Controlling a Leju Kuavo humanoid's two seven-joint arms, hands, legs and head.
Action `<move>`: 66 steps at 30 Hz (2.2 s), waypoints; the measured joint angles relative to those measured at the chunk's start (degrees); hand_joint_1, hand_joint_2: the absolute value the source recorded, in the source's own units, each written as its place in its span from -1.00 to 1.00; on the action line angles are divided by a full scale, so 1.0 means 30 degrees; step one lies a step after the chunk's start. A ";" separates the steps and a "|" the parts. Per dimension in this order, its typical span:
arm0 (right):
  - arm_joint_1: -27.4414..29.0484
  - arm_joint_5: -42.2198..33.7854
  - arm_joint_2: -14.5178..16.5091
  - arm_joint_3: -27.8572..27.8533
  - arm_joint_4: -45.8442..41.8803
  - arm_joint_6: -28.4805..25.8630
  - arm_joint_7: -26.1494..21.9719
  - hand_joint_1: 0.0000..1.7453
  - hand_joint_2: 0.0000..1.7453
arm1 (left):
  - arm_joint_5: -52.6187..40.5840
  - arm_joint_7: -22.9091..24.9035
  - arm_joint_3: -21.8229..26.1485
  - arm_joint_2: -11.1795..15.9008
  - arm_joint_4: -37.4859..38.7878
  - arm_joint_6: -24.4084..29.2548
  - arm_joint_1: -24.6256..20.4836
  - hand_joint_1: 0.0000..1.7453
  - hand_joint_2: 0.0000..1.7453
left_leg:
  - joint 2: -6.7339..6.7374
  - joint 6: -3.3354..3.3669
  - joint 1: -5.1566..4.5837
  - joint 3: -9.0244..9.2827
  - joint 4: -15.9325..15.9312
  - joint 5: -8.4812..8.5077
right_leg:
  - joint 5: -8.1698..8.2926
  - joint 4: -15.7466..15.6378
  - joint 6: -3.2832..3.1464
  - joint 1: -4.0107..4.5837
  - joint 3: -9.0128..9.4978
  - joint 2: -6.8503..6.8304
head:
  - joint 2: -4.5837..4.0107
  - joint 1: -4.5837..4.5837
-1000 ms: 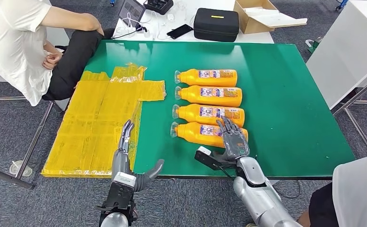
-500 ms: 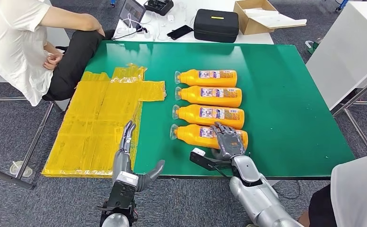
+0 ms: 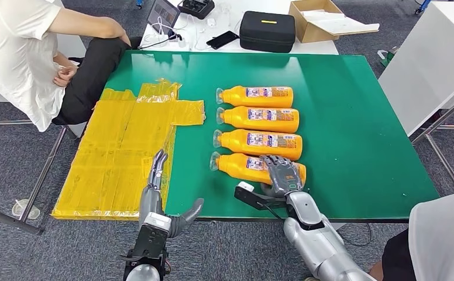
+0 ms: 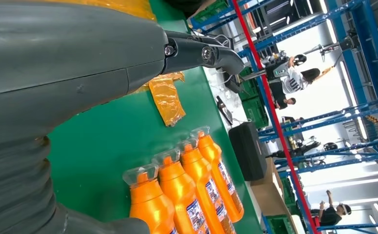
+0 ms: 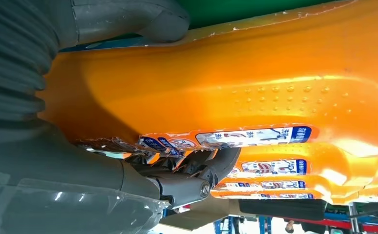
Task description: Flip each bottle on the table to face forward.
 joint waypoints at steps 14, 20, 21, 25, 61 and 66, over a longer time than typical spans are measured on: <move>0.2142 -1.0024 0.0301 -0.2272 -0.2534 0.0984 -0.7059 1.00 1.00 | 0.6355 0.0201 0.0434 0.0016 -0.0794 -0.3205 0.0593 -1.00 1.00 | 0.0089 -0.0016 0.0008 0.0238 -0.0004 -0.0116 | -0.0032 -0.0011 -0.0025 0.0019 0.0194 0.0115 | 0.0000 -0.0005; 0.2794 -1.1141 0.0472 -0.2627 -0.3575 0.0801 -0.7468 1.00 1.00 | 0.7954 0.0667 0.0525 0.0029 -0.1064 -0.4074 0.0743 -1.00 1.00 | 0.0082 -0.0022 0.0011 0.0205 -0.0005 -0.0091 | -0.0027 -0.0003 -0.0026 0.0020 0.0177 0.0112 | 0.0000 -0.0007; 0.2801 -1.1149 0.0476 -0.2632 -0.3591 0.0796 -0.7472 1.00 1.00 | 0.7971 0.0673 0.0525 0.0029 -0.1070 -0.4081 0.0745 -1.00 1.00 | 0.0082 -0.0023 0.0011 0.0205 -0.0005 -0.0091 | -0.0027 -0.0003 -0.0026 0.0020 0.0177 0.0112 | 0.0002 -0.0007; 0.3143 -1.1364 0.0592 -0.2820 -0.4179 0.0652 -0.7563 1.00 1.00 | 0.8375 0.0798 0.0572 0.0031 -0.1215 -0.4248 0.0823 -1.00 1.00 | 0.0083 -0.0025 0.0010 0.0185 -0.0005 -0.0085 | -0.0023 0.0000 -0.0026 0.0019 0.0156 0.0112 | 0.0002 -0.0005; 0.4515 -1.4589 0.2366 0.1397 -0.7624 0.2317 -1.0025 1.00 1.00 | 1.1755 0.2504 0.0803 0.0184 -0.0361 -0.8730 -0.0239 -1.00 1.00 | 0.0066 -0.0011 0.0006 -0.0041 -0.0004 -0.0067 | -0.0028 0.0006 -0.0023 0.0009 -0.0046 0.0092 | 0.0002 -0.0005; 0.4293 -1.4800 0.2393 0.1974 -0.7619 0.2483 -1.0093 1.00 1.00 | 1.2278 0.2678 0.0836 -0.0005 0.0048 -0.8721 -0.0512 -1.00 1.00 | 0.0067 -0.0012 0.0009 -0.0042 -0.0004 -0.0066 | -0.0028 0.0006 -0.0024 0.0014 -0.0052 0.0093 | 0.0000 -0.0007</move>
